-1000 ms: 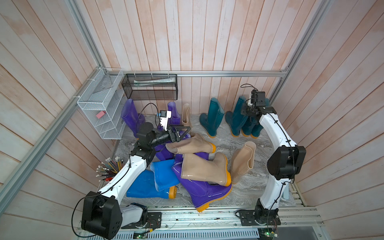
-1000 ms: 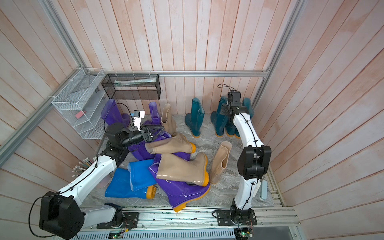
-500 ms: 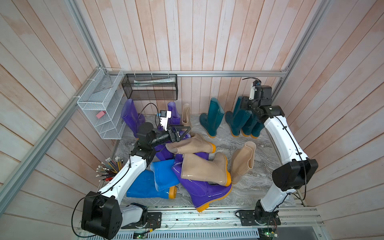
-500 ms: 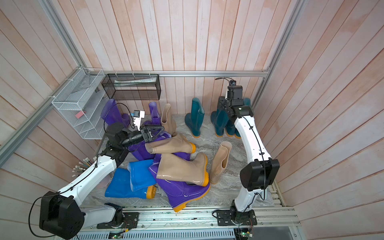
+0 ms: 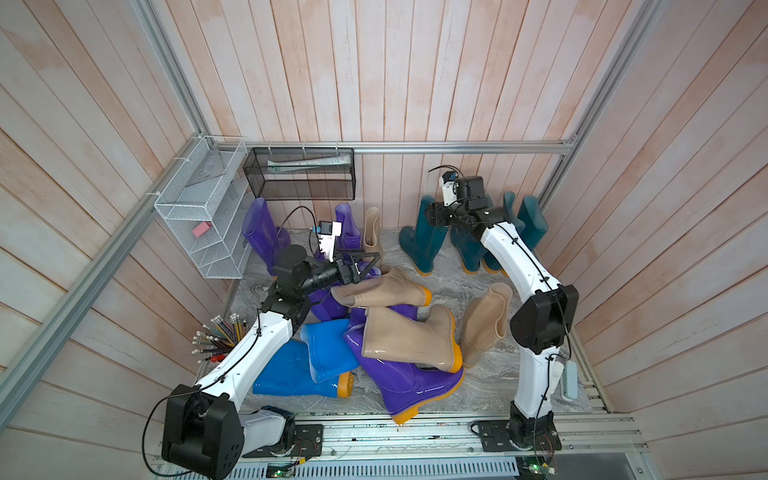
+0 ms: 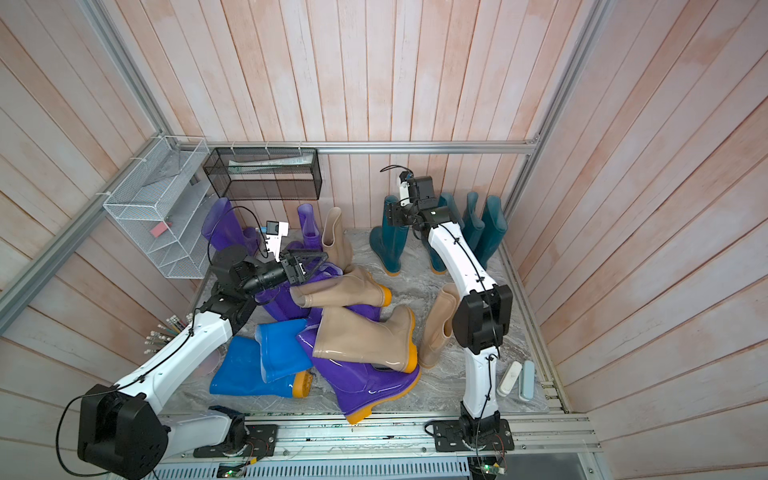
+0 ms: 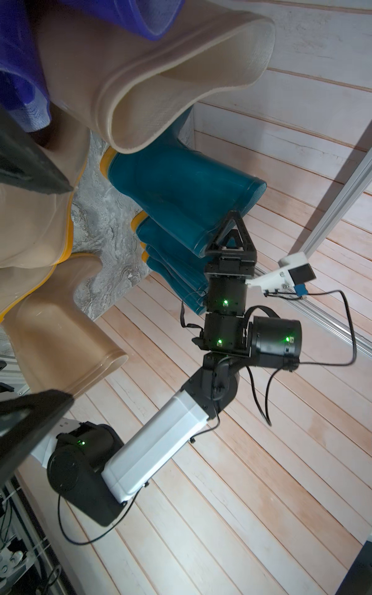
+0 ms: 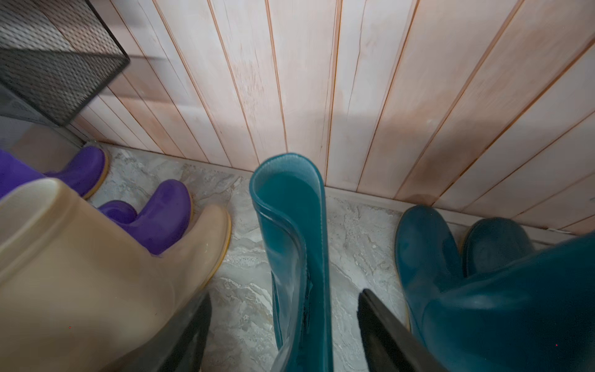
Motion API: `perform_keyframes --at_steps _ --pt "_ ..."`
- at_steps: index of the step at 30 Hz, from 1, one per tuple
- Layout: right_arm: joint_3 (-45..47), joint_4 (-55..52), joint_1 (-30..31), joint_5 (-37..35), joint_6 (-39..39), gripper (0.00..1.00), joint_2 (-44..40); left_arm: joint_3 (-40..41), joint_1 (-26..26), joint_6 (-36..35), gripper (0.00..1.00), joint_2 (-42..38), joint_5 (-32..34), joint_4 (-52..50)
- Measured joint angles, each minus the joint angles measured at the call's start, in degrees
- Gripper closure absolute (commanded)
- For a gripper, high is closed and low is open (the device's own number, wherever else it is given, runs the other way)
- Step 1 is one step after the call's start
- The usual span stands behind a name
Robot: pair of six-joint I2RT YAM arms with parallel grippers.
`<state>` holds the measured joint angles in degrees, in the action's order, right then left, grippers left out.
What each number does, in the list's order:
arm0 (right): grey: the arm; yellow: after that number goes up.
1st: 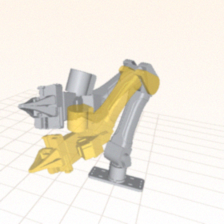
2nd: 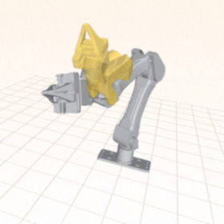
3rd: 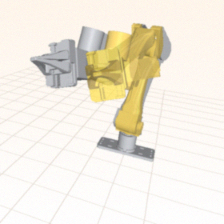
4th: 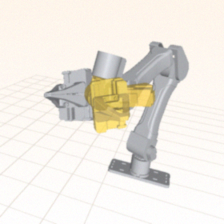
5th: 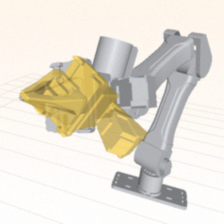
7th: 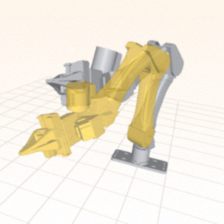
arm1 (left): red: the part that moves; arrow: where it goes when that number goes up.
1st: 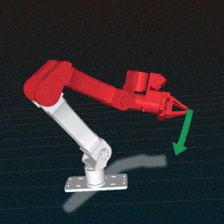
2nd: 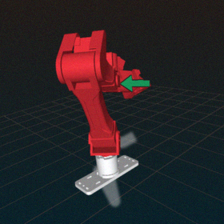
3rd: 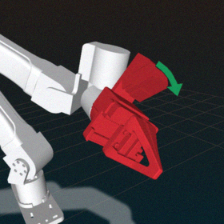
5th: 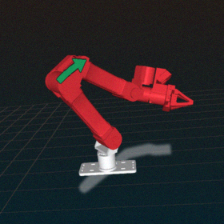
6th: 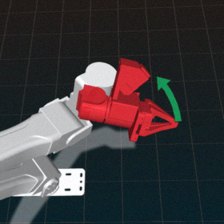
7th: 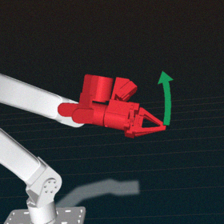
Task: Match and arrange rain boots in pairs
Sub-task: Pair a pair of rain boots at the center of the board.
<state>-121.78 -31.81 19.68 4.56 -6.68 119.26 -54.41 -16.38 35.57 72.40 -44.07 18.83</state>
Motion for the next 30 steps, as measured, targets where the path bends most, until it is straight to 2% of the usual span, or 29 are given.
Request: perform_keyframes --at_steps 1,3,4,5,22,30 --pt "-0.04 -0.33 0.0 0.07 0.33 0.42 0.63 0.0 0.0 -0.02 0.03 0.0 0.07 0.0" --pt "-0.33 -0.76 -0.15 0.2 0.5 0.76 1.2 0.0 0.13 -0.02 0.03 0.0 0.24 0.0" --pt "-0.5 -0.9 -0.26 0.42 0.7 0.91 1.18 0.0 0.24 -0.02 0.03 0.0 0.33 0.0" --pt "-0.81 -0.92 -0.35 0.57 0.52 1.0 1.18 0.0 0.35 -0.02 0.03 0.0 0.44 0.0" --pt "0.13 -0.63 -7.98 -4.31 -3.85 1.0 0.09 0.0 0.74 0.04 0.03 0.0 0.59 0.02" --pt "3.87 0.79 -8.81 -9.75 -4.28 1.0 -2.27 0.0 0.74 0.07 0.03 0.0 0.59 0.02"
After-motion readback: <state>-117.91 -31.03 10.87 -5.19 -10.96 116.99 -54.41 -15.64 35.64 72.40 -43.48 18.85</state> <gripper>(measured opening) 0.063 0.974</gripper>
